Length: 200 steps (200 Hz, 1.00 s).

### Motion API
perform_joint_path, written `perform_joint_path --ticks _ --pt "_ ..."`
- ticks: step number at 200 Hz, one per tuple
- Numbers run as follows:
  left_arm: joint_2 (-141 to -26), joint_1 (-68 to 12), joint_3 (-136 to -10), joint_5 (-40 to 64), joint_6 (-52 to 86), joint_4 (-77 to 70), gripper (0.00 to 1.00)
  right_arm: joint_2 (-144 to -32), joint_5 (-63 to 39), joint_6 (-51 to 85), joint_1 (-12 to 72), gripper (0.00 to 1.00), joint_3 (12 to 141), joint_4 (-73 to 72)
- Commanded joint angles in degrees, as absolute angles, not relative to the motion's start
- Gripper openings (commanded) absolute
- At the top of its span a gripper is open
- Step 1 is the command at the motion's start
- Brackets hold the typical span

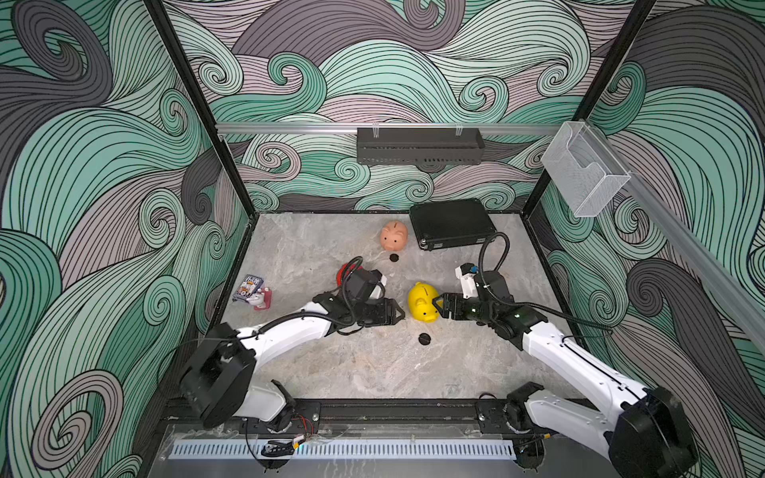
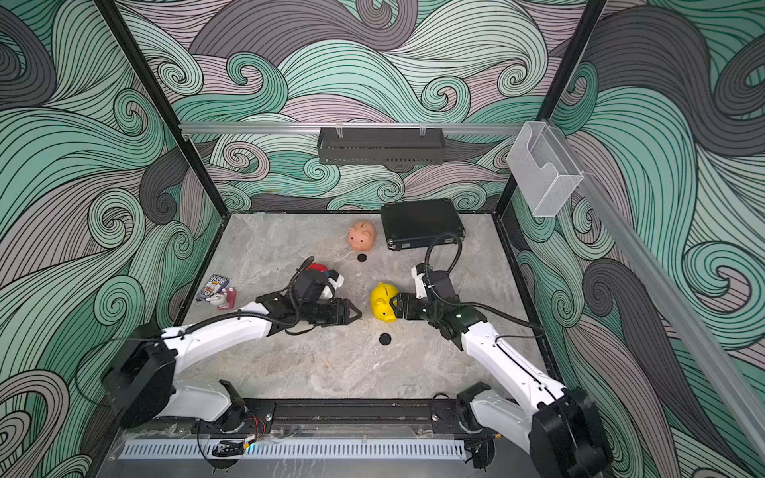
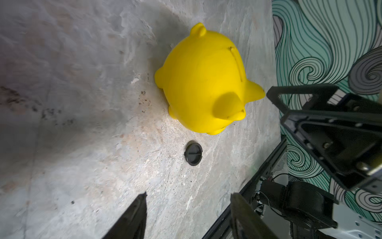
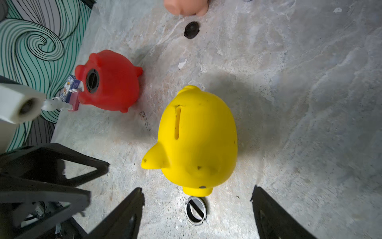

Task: Close piggy banks
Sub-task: Move the piggy bank to the center of the board.

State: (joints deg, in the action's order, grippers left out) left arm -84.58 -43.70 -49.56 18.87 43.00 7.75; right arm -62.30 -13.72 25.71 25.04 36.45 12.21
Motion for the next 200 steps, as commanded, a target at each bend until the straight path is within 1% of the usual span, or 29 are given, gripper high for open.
perform_joint_path --ticks 1,16,42,86,137,175,200 --pt "-89.6 -44.9 -54.0 17.2 41.6 3.2 0.62 -63.5 -16.3 27.3 23.9 0.79 36.0 5.9" --pt "-93.2 -45.1 -56.1 17.6 41.4 2.5 0.62 -64.5 -17.1 27.8 23.0 0.76 35.6 4.4" --pt "-98.2 -45.3 -59.6 18.5 40.8 2.2 0.59 -66.1 -18.0 27.4 22.8 0.73 35.9 3.9" --pt "-102.0 -45.6 -63.2 17.3 40.3 3.2 0.57 -67.7 -18.1 27.4 22.3 0.68 35.1 3.3" --pt "-105.9 -45.5 -68.0 16.8 39.0 4.7 0.57 -70.1 -17.3 26.8 21.3 0.66 35.8 2.9" --pt "-109.0 -45.5 -73.5 14.4 36.1 8.9 0.56 -72.2 -16.5 26.6 19.9 0.65 37.1 2.0" --pt "-110.8 -45.3 -76.1 14.3 35.2 10.3 0.56 -73.0 -17.8 26.4 18.5 0.65 38.4 0.8"
